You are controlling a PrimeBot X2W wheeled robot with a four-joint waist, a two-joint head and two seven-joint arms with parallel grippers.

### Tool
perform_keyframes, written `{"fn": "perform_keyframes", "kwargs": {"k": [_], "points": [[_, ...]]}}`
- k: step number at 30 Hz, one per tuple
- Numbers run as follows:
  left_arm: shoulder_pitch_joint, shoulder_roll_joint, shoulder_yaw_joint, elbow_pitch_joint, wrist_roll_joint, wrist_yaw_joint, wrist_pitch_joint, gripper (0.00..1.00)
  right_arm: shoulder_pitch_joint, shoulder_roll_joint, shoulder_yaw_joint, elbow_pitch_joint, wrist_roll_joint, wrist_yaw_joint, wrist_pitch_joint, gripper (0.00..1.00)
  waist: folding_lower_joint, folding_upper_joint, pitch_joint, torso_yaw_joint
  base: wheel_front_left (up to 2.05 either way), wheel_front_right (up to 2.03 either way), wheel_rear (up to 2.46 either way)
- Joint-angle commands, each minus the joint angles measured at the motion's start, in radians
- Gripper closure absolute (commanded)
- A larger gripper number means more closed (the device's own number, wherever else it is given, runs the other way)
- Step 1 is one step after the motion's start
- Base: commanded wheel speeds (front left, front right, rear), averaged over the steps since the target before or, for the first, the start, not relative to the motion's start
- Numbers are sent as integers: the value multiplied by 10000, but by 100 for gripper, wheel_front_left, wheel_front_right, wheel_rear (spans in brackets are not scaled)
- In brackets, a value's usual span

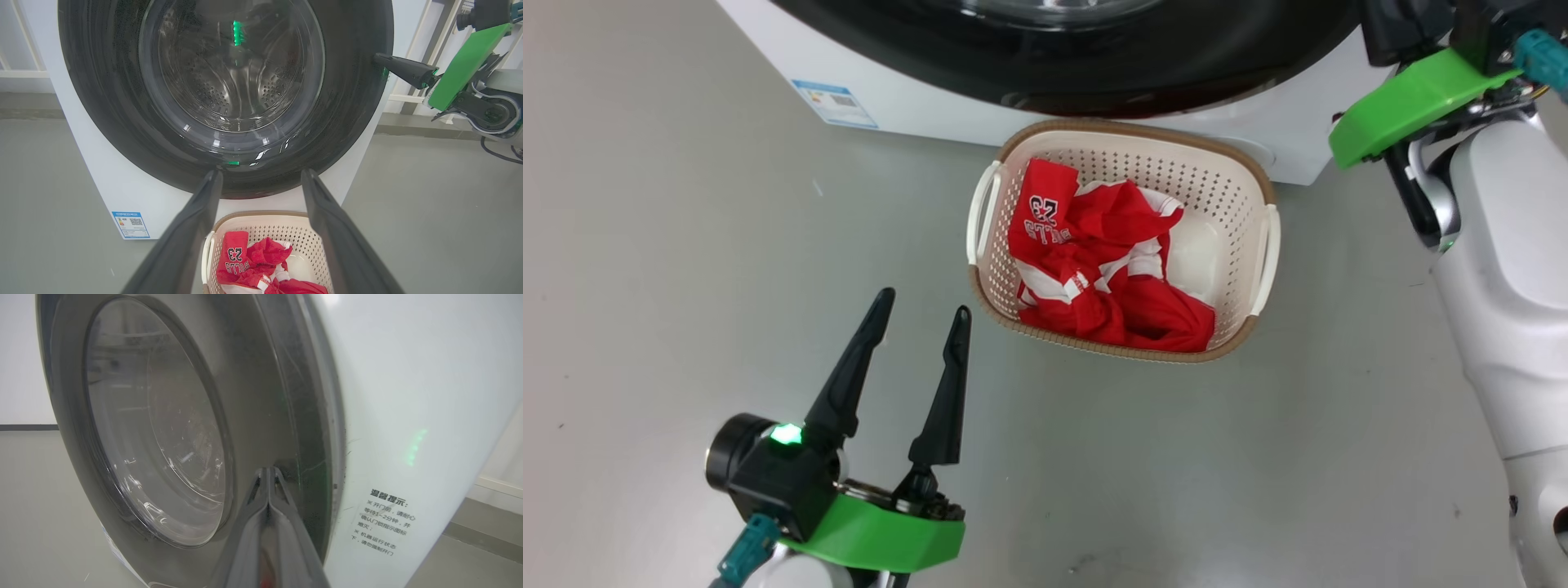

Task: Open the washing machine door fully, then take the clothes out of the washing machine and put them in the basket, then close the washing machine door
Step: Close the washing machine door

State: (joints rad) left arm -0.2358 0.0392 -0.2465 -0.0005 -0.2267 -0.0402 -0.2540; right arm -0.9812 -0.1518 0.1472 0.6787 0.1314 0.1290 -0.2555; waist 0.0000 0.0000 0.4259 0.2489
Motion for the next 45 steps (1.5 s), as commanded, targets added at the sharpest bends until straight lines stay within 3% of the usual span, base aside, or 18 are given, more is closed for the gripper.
{"fn": "perform_keyframes", "kwargs": {"k": [1, 16, 25, 29, 34, 36, 39, 40, 45], "points": [[-157, 111, 278, -195, -109, 54, -78, 0, -234, 121, 33, -191, 4, 17, -62, 100, 0, 0, 92, 98, 0, 0, 0], [-209, 110, 469, 39, -264, 45, -78, 0, -609, 137, -509, -76, -381, 17, -62, 100, 0, 0, 245, 206, 0, 0, 0], [-209, 110, 556, -58, -518, 72, -78, 0, -209, 265, -326, -512, -92, 17, -62, 100, 0, 0, 167, 31, 0, 0, 0], [-171, 110, 576, -27, -579, 105, -78, 0, 261, 367, -308, -858, 188, 17, -62, 66, 0, 0, 3, -140, 0, 0, 0], [-159, 110, 612, -10, -722, 98, -78, 0, 894, 467, -280, -1312, 403, 17, -62, 51, 0, 0, -213, -383, 0, 0, 0], [-141, 110, 683, -50, -1033, 97, -78, 0, 1160, 541, -348, -1519, 456, 17, -63, 23, 0, 0, -309, -512, 0, 0, 0], [-128, 110, 730, -103, -1262, 51, -78, 0, 1453, 642, -366, -1722, 519, 17, -63, 15, 0, 0, -422, -646, 0, 0, 0], [-119, 110, 747, -118, -1326, 33, -78, 0, 1600, 688, -370, -1828, 531, 17, -63, 0, 0, 0, -485, -713, 0, 0, 0], [-30, 110, 844, -75, -1445, 58, -78, 0, 2334, 872, -282, -2248, 594, 17, -63, 0, 0, 0, -930, -1056, 0, 0, 0]]}}
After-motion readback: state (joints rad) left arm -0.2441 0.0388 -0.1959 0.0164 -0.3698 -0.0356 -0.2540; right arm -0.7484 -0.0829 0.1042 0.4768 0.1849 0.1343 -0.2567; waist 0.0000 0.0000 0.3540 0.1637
